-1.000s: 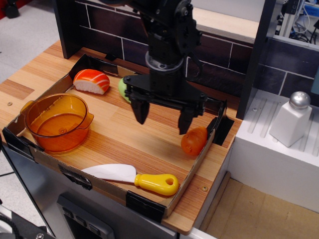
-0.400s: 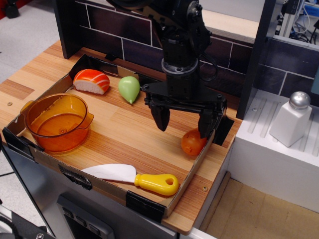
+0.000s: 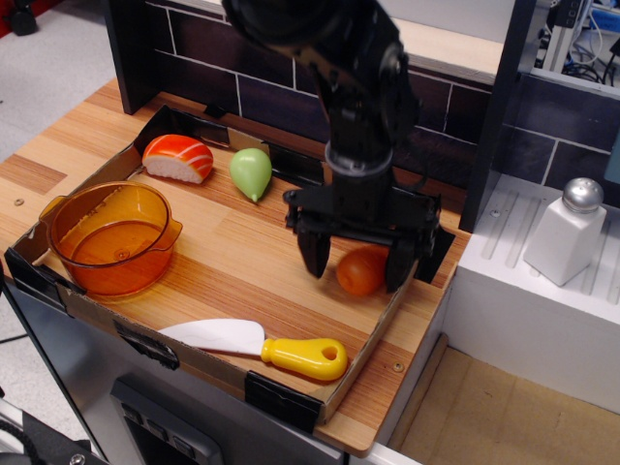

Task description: Put carrot in pot

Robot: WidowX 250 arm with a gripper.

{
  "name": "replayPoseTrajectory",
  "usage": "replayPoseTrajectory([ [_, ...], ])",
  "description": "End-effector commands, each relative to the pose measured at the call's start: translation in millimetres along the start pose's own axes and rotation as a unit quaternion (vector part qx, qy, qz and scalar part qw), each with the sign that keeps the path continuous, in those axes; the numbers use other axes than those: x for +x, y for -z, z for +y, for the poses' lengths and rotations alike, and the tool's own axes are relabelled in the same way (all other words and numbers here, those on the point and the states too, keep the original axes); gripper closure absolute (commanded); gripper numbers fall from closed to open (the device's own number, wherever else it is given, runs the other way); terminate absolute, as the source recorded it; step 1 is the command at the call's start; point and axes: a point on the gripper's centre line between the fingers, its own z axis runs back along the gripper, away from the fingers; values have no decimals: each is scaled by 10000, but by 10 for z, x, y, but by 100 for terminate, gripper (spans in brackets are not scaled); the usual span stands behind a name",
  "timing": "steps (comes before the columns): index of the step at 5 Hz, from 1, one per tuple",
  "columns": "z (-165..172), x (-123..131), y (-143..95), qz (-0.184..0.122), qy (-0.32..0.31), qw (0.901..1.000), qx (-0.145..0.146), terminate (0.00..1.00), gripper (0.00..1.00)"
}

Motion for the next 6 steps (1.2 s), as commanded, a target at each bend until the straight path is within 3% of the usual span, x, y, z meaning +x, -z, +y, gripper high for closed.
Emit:
replayPoseTrajectory([
  [1, -105, 9, 14, -158, 79, 9998, 38, 0, 0],
  [2, -101, 11, 26, -172, 221, 9995, 114, 0, 100],
  [3, -58, 64, -89, -214, 153, 9997, -25, 0, 100],
  [4, 69, 60, -478, -525, 71, 9984, -177, 0, 100],
  [5, 397, 10, -844, -561, 47, 9981, -233, 0, 100],
  [6, 798, -3, -946, -467, -23, 9989, -59, 0, 100],
])
